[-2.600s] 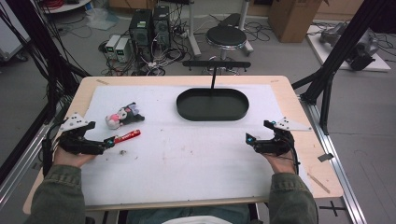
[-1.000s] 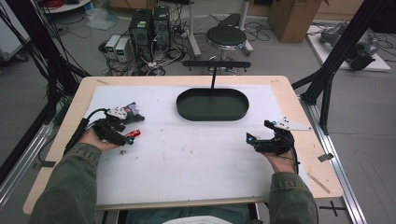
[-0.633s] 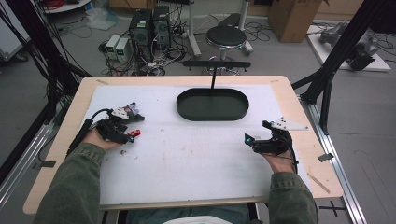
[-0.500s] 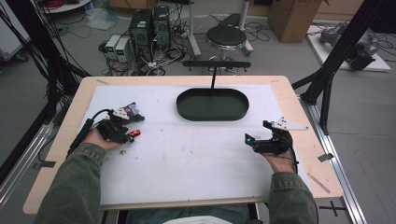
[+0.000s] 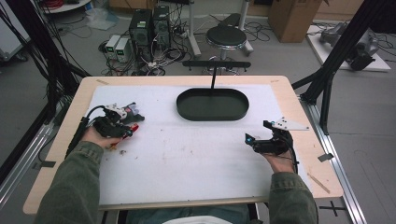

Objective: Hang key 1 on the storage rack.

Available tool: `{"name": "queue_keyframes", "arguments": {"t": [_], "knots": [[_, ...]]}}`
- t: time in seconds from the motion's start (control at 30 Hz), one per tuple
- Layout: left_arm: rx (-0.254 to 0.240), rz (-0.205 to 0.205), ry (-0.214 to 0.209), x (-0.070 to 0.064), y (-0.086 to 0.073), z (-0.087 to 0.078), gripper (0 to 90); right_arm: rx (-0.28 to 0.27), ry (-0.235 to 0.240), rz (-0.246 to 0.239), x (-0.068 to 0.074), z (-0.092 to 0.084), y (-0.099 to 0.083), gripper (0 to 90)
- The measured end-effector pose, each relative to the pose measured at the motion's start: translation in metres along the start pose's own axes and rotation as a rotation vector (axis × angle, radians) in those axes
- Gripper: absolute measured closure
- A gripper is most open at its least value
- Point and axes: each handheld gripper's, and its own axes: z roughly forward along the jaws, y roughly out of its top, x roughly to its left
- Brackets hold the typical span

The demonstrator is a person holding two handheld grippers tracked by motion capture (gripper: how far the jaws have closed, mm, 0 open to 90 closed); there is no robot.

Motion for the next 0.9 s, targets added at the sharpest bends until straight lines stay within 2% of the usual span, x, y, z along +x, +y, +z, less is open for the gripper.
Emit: {"name": "queue_keyframes", "arguments": {"t": [0.1,0.17,0.23,0.33,0.43,0.6,0.7,0.83,0.9], "knots": [[-0.041,-0.022,-0.027,0.000,0.002,-0.012,74.4,-0.005,0.000,-0.001,0.000,-0.001,0.000,0.4],[-0.071,-0.057,-0.067,-0.001,0.004,-0.020,74.3,-0.006,-0.001,-0.003,-0.001,-0.001,0.000,0.4],[-0.099,-0.070,-0.103,-0.004,0.008,-0.029,74.3,-0.007,-0.003,0.000,-0.001,0.000,0.000,0.4],[-0.132,-0.051,-0.118,-0.010,0.019,-0.042,74.5,-0.002,-0.007,0.010,-0.001,0.000,0.000,0.4],[-0.191,-0.048,-0.140,-0.012,0.029,-0.054,74.5,-0.009,-0.007,0.000,-0.001,0.000,0.000,0.4],[-0.256,-0.022,-0.166,-0.021,0.047,-0.071,74.5,-0.005,-0.008,0.002,-0.001,0.000,0.000,0.4],[-0.303,-0.018,-0.218,-0.028,0.064,-0.082,74.5,-0.006,-0.009,0.000,0.000,0.000,0.000,0.4],[-0.352,0.012,-0.242,-0.038,0.088,-0.092,74.6,-0.012,-0.013,0.001,0.000,-0.002,0.000,0.4],[-0.377,0.007,-0.254,-0.040,0.100,-0.095,74.7,-0.013,-0.012,0.007,-0.001,-0.002,0.000,0.4]]}}
